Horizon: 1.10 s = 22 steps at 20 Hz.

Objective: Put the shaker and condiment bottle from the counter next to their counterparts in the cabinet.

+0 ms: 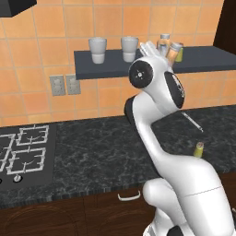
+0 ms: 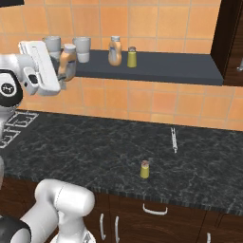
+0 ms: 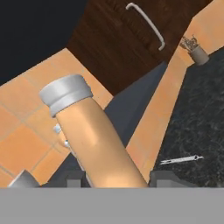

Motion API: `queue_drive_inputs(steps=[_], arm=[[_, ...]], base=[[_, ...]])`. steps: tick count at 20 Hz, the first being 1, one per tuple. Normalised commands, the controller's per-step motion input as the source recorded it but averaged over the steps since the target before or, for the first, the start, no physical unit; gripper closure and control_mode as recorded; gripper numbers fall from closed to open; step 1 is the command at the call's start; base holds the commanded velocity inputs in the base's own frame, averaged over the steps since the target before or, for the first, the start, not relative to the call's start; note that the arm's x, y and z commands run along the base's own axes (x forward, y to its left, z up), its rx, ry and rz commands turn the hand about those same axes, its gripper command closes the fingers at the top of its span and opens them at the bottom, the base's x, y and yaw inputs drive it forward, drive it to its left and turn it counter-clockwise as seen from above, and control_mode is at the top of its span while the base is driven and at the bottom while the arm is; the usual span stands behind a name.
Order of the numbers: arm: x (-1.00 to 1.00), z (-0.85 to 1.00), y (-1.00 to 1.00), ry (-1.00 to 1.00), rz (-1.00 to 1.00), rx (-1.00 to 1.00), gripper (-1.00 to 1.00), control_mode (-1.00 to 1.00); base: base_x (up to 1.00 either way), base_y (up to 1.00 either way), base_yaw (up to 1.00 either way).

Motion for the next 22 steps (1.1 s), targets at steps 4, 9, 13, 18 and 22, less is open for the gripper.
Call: queue_drive_inputs(steps=[4, 9, 13, 18, 22], arm=[[0.15, -0.09, -0.13, 0.0, 0.2, -0.1, 1.0, -1.0], [-0.05, 0.04, 0.0, -0.05, 0.13, -0.18, 1.0, -1.0], [-0.01, 0.13, 0.0, -0.09, 0.24, -0.35, 1.0, -1.0], [-0.02, 0.01, -0.13, -0.05, 0.05, -0.09, 1.0, -1.0], [0.04, -0.02, -0.52, -0.06, 0.04, 0.0, 1.0, -1.0]], base=[[0.0, 0.0, 0.0], [0.0, 0.0, 0.0], [0.0, 0.0, 0.0], [0.0, 0.0, 0.0], [0.0, 0.0, 0.0]])
